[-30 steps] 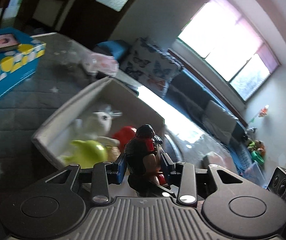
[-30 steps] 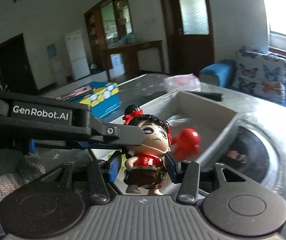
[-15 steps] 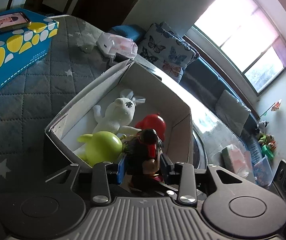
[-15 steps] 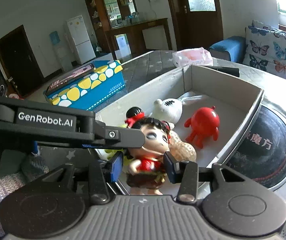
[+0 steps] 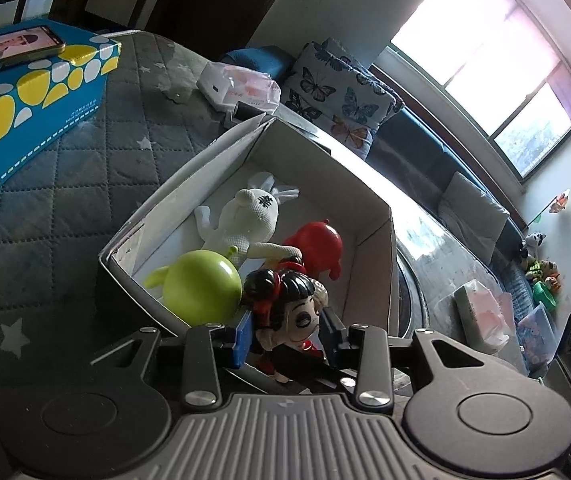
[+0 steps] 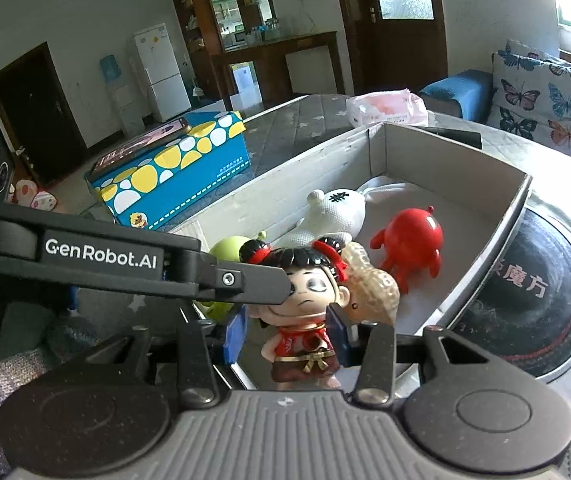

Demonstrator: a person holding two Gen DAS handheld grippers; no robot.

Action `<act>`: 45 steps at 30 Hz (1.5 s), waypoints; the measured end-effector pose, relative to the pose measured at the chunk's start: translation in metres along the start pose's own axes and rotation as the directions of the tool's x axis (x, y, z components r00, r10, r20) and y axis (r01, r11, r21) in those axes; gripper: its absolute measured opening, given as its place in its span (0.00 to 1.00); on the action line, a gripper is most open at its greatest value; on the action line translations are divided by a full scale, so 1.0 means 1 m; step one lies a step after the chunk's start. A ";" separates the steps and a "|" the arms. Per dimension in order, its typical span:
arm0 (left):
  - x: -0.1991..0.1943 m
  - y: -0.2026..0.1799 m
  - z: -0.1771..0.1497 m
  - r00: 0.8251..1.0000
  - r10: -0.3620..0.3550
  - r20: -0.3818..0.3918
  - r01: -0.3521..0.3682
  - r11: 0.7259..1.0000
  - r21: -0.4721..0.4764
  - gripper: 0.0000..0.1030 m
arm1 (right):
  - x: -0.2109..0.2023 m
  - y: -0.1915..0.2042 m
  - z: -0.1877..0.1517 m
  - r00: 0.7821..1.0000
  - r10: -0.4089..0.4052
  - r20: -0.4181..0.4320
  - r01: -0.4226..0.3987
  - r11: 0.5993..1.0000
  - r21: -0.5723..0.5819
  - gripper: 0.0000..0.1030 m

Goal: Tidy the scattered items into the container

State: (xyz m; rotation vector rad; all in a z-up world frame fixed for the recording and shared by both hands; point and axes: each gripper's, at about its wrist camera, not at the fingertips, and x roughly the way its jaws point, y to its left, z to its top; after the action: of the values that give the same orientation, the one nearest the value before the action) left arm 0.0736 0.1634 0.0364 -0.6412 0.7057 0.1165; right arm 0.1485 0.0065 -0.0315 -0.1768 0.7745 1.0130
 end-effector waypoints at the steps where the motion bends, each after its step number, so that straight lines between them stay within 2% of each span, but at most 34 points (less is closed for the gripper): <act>1: -0.002 0.000 0.000 1.000 -0.001 0.005 0.001 1.000 0.004 0.37 | -0.001 0.000 -0.001 1.000 0.000 0.004 0.000 1.000 0.002 0.43; 3: -0.007 -0.002 -0.001 1.000 -0.002 0.019 0.001 1.000 0.013 0.37 | -0.004 0.001 -0.002 1.000 -0.006 0.013 0.006 1.000 0.003 0.43; 5: -0.011 -0.002 -0.001 0.999 -0.005 0.032 0.004 1.000 0.021 0.37 | -0.008 0.002 -0.002 1.000 -0.007 0.021 0.007 1.000 0.005 0.49; 8: -0.018 -0.005 -0.003 0.999 -0.005 0.051 0.003 0.999 0.036 0.37 | -0.013 0.004 -0.004 0.999 -0.006 0.037 0.006 1.000 0.007 0.49; 12: -0.027 -0.011 -0.008 0.997 0.006 0.072 -0.011 0.998 0.069 0.37 | -0.021 0.008 -0.007 0.998 -0.008 0.066 0.007 1.000 0.007 0.63; 17: -0.037 -0.018 -0.014 0.995 0.026 0.094 -0.036 0.993 0.111 0.37 | -0.031 0.010 -0.012 0.995 -0.010 0.096 0.008 1.000 0.016 0.64; 19: -0.040 -0.019 -0.017 0.995 0.030 0.096 -0.041 0.992 0.119 0.37 | -0.036 0.010 -0.015 0.994 -0.012 0.109 0.009 1.000 0.021 0.70; 26: -0.053 -0.025 -0.031 0.992 0.049 0.113 -0.068 0.982 0.175 0.37 | -0.054 0.019 -0.024 0.988 -0.029 0.151 0.030 1.000 -0.003 0.76; 28: -0.057 -0.026 -0.035 0.991 0.060 0.122 -0.083 0.978 0.191 0.37 | -0.058 0.022 -0.027 0.986 -0.035 0.160 0.036 0.999 -0.005 0.82; 38: -0.073 -0.023 -0.053 0.987 0.093 0.133 -0.121 0.968 0.218 0.37 | -0.076 0.030 -0.046 0.978 -0.054 0.202 0.052 0.998 0.020 0.88; 40: -0.074 -0.024 -0.058 0.987 0.096 0.130 -0.124 0.966 0.228 0.37 | -0.079 0.032 -0.050 0.975 -0.065 0.210 0.062 0.998 0.023 0.98; 45: -0.078 -0.023 -0.067 0.986 0.106 0.130 -0.135 0.961 0.242 0.37 | -0.086 0.039 -0.060 0.967 -0.097 0.235 0.094 0.995 0.026 1.00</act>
State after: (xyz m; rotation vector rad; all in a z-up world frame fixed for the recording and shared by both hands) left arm -0.0165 0.1147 0.0586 -0.3467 0.6344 0.1734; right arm 0.0617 -0.0608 -0.0112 -0.0778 0.5514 0.9171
